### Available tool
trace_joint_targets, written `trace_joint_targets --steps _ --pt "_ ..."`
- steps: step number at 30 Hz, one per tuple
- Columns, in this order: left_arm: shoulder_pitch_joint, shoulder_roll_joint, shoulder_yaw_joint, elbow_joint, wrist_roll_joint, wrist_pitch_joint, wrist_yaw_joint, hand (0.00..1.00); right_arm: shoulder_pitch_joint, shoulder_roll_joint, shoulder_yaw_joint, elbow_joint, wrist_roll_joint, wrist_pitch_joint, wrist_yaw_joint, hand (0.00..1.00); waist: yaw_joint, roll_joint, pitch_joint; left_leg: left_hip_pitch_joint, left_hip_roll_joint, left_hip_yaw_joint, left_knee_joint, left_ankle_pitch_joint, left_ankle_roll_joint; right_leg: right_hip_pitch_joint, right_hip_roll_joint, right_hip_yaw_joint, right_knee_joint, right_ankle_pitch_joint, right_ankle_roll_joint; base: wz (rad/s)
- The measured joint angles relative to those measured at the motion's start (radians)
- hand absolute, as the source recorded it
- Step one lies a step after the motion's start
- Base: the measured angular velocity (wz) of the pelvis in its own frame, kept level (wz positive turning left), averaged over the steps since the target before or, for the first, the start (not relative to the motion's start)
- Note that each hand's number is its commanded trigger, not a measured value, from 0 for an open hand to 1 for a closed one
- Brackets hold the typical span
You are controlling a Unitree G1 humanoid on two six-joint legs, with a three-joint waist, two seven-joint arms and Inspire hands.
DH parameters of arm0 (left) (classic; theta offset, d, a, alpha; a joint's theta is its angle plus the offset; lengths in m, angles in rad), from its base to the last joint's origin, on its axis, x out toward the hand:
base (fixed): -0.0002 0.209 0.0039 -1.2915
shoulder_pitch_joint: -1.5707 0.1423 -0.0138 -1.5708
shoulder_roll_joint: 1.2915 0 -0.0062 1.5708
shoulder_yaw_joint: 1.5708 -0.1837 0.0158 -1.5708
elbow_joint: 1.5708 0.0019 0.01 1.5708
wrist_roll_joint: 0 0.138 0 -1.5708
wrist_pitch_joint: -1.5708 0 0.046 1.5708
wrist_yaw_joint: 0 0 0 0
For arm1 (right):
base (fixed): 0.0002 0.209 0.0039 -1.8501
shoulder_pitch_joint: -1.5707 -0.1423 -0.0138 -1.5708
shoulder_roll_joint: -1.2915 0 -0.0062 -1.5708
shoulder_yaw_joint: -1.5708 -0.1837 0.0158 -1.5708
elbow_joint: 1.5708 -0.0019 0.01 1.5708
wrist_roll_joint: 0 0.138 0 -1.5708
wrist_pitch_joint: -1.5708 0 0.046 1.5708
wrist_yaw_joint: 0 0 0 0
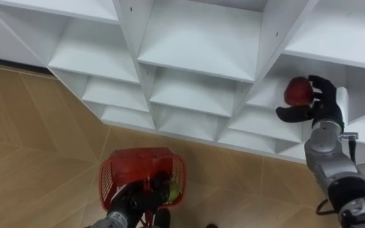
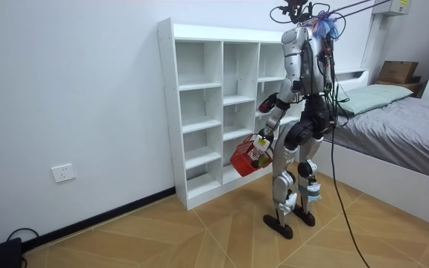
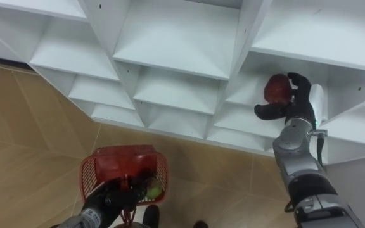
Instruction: Collect fruits from the closet
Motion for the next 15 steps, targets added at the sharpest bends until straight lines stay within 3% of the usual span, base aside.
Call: trace_joint_targets --steps 15 --pt "0.000 0.005 -0.001 0.000 -0.025 0.004 0.000 1.00 0.000 0.000 0.018 0.002 0.001 0.000 0.007 1.00 0.001 0.000 -0.0001 0.001 0.000 0.001 -0.001 0.000 0.000 0.000 0.000 0.002 0.001 0.000 0.000 0.00"
